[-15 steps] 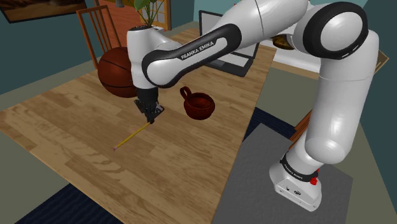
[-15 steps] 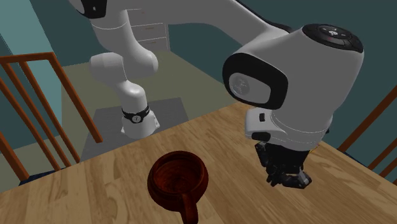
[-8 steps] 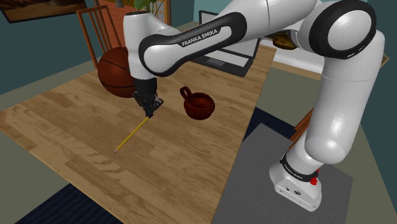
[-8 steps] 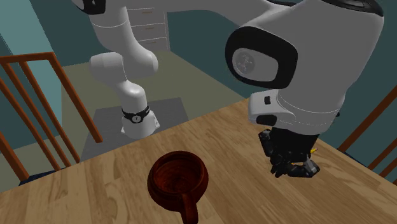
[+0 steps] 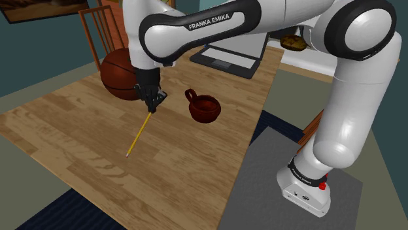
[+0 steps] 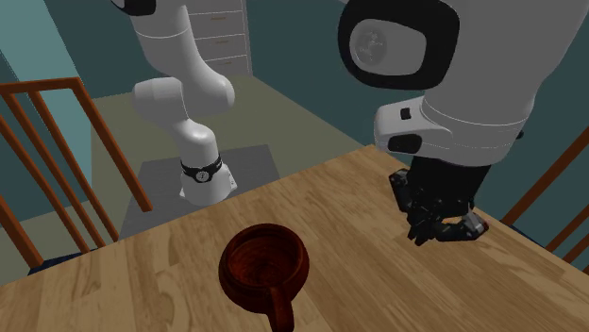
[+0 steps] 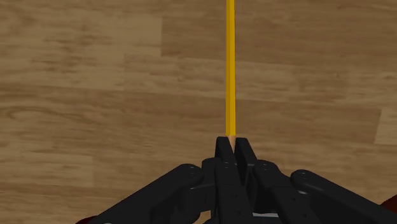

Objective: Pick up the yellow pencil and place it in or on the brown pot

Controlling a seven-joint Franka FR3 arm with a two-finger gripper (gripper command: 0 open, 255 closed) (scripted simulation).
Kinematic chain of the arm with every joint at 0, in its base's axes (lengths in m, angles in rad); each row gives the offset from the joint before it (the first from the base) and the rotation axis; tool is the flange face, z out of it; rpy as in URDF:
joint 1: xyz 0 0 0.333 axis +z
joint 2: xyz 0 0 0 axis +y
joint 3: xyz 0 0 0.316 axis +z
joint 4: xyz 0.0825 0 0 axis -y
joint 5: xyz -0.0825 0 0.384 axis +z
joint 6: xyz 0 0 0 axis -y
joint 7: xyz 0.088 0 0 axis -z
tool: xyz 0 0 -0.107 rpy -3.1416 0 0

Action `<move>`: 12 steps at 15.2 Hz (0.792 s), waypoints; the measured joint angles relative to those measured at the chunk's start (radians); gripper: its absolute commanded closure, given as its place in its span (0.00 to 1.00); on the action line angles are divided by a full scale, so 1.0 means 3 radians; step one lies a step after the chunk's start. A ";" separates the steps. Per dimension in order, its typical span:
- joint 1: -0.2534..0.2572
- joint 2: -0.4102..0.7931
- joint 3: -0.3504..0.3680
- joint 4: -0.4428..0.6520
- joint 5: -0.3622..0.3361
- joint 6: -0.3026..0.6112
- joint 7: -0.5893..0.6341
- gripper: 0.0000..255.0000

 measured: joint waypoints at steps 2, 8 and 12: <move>-0.0005 -0.0017 0.0003 0.0079 0.0012 -0.0092 -0.0010 1.00; 0.0003 -0.0039 0.0014 0.0325 0.0028 -0.0356 -0.0013 1.00; -0.0100 -0.0190 0.0010 0.0262 0.0117 -0.0426 -0.0122 1.00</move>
